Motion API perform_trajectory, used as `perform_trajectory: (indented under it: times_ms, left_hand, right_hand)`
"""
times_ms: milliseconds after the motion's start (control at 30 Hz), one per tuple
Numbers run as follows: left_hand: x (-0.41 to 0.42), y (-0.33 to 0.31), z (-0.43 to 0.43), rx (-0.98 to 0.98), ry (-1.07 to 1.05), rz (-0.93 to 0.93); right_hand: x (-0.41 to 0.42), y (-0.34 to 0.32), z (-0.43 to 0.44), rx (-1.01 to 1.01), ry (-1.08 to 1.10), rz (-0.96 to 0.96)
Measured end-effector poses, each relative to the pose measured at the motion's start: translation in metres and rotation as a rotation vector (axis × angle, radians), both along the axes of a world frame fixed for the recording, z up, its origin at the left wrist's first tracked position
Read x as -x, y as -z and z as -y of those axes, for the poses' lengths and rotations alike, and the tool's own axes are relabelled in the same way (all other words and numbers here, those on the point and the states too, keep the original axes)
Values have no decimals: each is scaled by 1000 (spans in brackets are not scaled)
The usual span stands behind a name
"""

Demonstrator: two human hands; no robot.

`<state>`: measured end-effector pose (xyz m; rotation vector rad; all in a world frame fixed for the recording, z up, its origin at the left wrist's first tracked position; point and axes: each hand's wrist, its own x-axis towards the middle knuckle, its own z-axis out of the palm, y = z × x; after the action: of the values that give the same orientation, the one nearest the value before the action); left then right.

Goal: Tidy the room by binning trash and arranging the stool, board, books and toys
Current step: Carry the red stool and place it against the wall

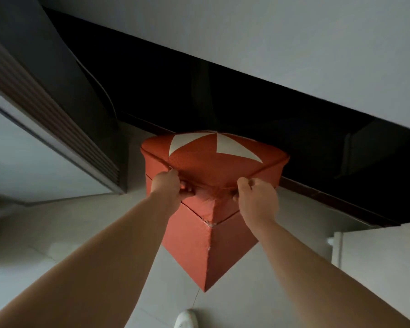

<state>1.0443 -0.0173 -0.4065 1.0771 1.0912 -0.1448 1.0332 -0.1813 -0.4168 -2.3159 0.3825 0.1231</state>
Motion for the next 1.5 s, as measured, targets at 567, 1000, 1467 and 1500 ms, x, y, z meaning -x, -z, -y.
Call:
perform_trajectory:
  times_ms: [567,1000,1467,1500]
  left_hand:
    - [16,59,-5,70,-96,-11]
    - [78,94,-13,23,-141,-128]
    - [141,161,46,95,-154,-175]
    - [139,163,49,97,-139,-171]
  right_hand:
    - [3,46,-8,18,-29,4]
    - [23,48,-17,-424,98,-345]
    - [63,121,29,-310,2,-334]
    - [60,125,33,-315,1,-329]
